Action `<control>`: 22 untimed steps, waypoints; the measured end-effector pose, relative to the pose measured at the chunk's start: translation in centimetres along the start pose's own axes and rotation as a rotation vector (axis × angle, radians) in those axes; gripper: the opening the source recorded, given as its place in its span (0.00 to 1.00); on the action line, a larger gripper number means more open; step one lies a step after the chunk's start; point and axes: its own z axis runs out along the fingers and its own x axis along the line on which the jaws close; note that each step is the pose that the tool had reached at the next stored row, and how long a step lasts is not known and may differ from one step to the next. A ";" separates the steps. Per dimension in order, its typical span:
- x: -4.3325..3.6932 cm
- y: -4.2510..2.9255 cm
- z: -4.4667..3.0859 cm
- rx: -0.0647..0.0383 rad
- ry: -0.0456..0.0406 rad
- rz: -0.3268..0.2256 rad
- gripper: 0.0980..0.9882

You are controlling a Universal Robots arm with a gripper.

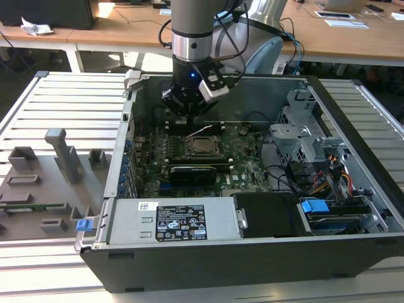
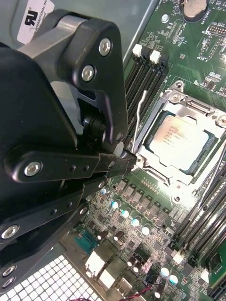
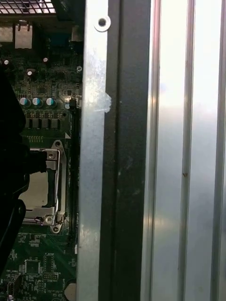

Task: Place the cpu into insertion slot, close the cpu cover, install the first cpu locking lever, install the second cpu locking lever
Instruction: 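Install the first cpu locking lever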

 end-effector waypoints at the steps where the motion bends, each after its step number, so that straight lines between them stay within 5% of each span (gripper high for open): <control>1: 0.00 0.00 0.06 0.000 0.0001 0.000 0.01; 10: 0.02 0.02 0.57 -0.001 0.0001 0.000 0.01; 15: 0.01 0.02 0.64 -0.022 -0.0007 0.000 0.01; 22: 0.01 0.44 1.31 -0.022 -0.0006 0.004 0.01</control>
